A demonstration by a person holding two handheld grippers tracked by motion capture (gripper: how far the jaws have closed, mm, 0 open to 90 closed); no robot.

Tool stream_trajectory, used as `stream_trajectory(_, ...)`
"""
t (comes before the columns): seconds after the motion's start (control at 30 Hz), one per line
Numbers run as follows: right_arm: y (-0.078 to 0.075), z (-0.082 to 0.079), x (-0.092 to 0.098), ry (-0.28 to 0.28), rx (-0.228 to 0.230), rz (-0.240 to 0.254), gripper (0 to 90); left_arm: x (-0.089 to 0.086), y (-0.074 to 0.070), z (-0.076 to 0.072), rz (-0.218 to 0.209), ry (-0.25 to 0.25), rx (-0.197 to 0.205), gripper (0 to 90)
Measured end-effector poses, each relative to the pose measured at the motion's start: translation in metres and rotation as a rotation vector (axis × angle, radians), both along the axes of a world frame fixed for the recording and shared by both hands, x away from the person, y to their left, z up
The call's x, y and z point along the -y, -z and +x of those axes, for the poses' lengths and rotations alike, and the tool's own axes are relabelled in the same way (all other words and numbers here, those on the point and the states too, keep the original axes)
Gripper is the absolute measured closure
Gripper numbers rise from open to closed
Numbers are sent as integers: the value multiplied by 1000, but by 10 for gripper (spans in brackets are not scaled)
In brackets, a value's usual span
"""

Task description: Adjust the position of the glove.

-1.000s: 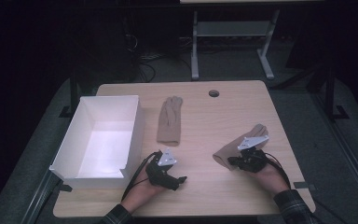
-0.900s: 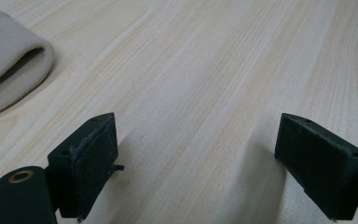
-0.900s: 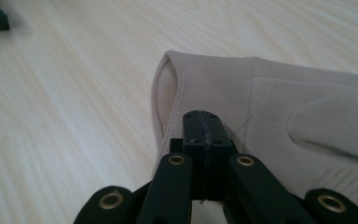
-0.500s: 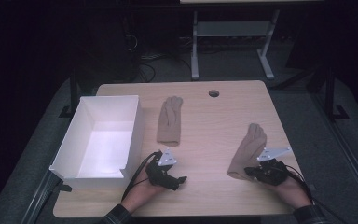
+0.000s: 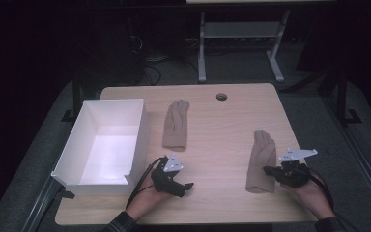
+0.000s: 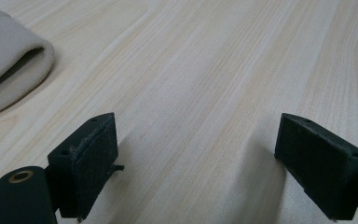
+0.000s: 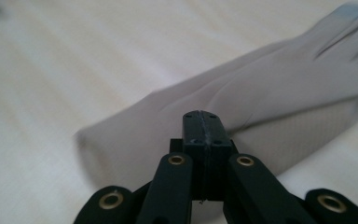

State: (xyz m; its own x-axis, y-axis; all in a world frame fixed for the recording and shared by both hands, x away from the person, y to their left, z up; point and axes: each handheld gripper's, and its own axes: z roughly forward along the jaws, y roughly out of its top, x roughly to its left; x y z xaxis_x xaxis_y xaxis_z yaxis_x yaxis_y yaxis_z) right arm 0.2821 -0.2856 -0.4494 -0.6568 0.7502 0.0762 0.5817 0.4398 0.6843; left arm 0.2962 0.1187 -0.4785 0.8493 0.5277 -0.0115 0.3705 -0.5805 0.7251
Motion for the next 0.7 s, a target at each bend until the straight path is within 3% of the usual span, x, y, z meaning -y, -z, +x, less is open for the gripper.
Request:
stream_trajectory(0.13,-1,32,0,54,28,-12,900,0,0,0,8,3,1,124)
stream_trajectory(0.23,2,44,0,68,27,-21,900,0,0,0,8,3,0,123)
stream_trajectory(0.27,6,52,-1,78,6,-37,900,0,0,0,8,3,0,123)
stream_trajectory(0.5,14,59,-6,47,-10,-32,900,0,0,0,8,3,0,123)
stream_trajectory(0.53,16,56,-14,9,-25,-34,900,0,0,0,9,3,0,123)
stream_trajectory(0.7,16,51,-27,-35,-28,-31,900,0,0,0,9,3,0,123)
